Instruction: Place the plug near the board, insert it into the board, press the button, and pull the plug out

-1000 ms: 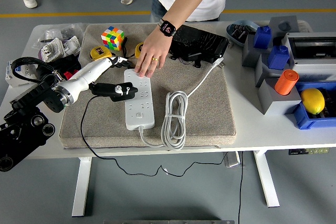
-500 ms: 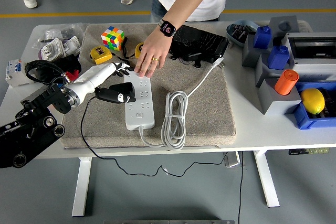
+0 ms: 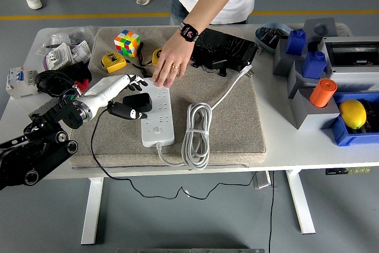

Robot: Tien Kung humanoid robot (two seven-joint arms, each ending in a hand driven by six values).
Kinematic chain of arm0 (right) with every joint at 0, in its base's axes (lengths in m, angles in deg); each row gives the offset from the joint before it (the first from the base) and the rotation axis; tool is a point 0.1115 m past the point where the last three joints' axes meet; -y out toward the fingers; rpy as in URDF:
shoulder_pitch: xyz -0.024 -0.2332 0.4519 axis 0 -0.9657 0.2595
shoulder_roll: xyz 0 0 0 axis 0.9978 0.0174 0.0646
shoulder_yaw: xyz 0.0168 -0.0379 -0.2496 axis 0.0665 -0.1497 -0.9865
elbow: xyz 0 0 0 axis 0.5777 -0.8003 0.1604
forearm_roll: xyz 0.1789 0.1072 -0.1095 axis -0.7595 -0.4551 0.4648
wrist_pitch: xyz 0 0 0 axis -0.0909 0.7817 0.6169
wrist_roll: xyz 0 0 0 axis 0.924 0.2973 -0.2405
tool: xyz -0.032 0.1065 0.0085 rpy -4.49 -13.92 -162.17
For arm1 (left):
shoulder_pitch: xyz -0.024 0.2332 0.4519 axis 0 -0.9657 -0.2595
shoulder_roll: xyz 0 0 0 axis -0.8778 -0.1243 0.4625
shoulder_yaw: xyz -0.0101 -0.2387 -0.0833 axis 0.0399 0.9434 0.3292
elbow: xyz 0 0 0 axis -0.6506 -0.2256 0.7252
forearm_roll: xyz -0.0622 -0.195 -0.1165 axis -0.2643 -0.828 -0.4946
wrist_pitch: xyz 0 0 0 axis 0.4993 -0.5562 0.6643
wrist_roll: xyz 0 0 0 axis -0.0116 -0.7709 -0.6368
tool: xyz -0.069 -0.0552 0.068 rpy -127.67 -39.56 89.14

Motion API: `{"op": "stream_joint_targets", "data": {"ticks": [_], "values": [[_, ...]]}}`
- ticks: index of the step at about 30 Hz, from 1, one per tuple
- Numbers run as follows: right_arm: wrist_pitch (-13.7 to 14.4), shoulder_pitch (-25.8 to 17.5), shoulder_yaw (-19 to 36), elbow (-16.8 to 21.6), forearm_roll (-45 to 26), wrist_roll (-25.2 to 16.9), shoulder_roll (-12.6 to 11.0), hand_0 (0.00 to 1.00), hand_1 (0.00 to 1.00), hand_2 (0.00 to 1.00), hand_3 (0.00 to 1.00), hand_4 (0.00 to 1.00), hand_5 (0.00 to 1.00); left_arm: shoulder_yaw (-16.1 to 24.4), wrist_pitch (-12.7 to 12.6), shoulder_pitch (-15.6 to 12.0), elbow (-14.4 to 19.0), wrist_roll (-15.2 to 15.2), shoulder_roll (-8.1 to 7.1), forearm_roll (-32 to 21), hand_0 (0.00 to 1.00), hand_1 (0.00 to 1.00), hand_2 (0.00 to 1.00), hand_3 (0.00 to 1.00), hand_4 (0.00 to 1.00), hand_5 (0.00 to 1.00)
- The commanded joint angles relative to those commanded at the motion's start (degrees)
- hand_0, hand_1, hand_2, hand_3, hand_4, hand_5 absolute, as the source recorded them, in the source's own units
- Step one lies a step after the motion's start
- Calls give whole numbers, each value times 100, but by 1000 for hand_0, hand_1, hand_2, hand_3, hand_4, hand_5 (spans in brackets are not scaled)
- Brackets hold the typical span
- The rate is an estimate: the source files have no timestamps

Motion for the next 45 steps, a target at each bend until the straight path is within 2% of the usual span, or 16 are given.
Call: {"op": "stream_joint_targets", "data": {"ticks": [2, 3, 8, 9, 14, 15, 20, 21, 26, 27, 32, 33, 38, 39, 44, 45], "values": [[-1, -4, 6, 4, 7, 1, 7, 711, 715, 727, 625, 998, 610, -32, -21, 0, -39, 3, 10, -22, 676, 679, 663, 729, 998, 264], [-1, -5, 6, 4, 7, 1, 11, 711, 715, 727, 625, 998, 610, -46, -34, 3, -58, 4, 15, -33, 647, 644, 593, 622, 912, 239], [-1, 0, 8, 4, 9, 1, 16, 711, 715, 727, 625, 998, 610, -74, -70, 38, -132, 14, 49, -132, 647, 644, 593, 622, 912, 239], [0, 0, 18, 4, 9, 0, 19, 712, 715, 727, 625, 998, 610, -75, -81, 43, -137, 16, 56, -138, 622, 628, 580, 613, 868, 255], [2, 4, 28, 8, 11, 0, 19, 712, 715, 727, 625, 998, 610, -116, -109, 78, -187, 15, 92, -184, 622, 628, 580, 613, 868, 255], [3, 5, 25, 9, 12, 1, 17, 712, 715, 727, 625, 998, 610, -142, -120, 90, -207, 15, 101, -179, 612, 615, 573, 601, 841, 281], [5, 5, 21, 9, 9, -1, 18, 712, 715, 727, 625, 998, 610, -236, -176, 145, -309, 19, 150, -164, 612, 615, 573, 601, 841, 281], [5, 6, 21, 10, 8, -1, 19, 710, 715, 728, 624, 998, 610, -255, -187, 161, -344, 17, 166, -159, 567, 587, 563, 585, 830, 260], [7, 7, 47, 42, 52, 0, 11, 710, 715, 728, 624, 998, 610, -298, -241, 194, -424, 31, 198, -109, 567, 587, 563, 585, 830, 260], [9, 13, 53, 46, 58, -2, 9, 710, 715, 727, 625, 998, 610, -307, -261, 204, -437, 44, 201, -91, 489, 526, 546, 566, 797, 171], [14, 16, 87, 56, 73, -6, 12, 710, 715, 727, 625, 998, 610, -377, -438, 248, -504, 162, 225, 53, 489, 526, 546, 566, 797, 171], [14, 15, 87, 55, 73, -6, 12, 709, 715, 727, 623, 998, 610, -389, -468, 253, -512, 171, 228, 77, 474, 488, 501, 551, 783, 82], [16, 16, 91, 57, 77, -9, 8, 709, 715, 727, 623, 998, 610, -473, -589, 273, -563, 187, 243, 204, 474, 488, 501, 551, 783, 82], [17, 16, 93, 57, 79, -11, 9, 710, 715, 727, 624, 998, 610, -480, -607, 272, -568, 191, 242, 220, 428, 468, 480, 551, 830, 25], [19, 14, 95, 55, 77, -17, 12, 710, 715, 727, 624, 998, 610, -509, -730, 267, -604, 322, 235, 124, 428, 468, 480, 551, 830, 25], [19, 14, 93, 53, 74, -17, 12, 711, 715, 727, 624, 998, 610, -509, -744, 265, -606, 333, 233, 121, 401, 445, 457, 545, 851, 18]]}}
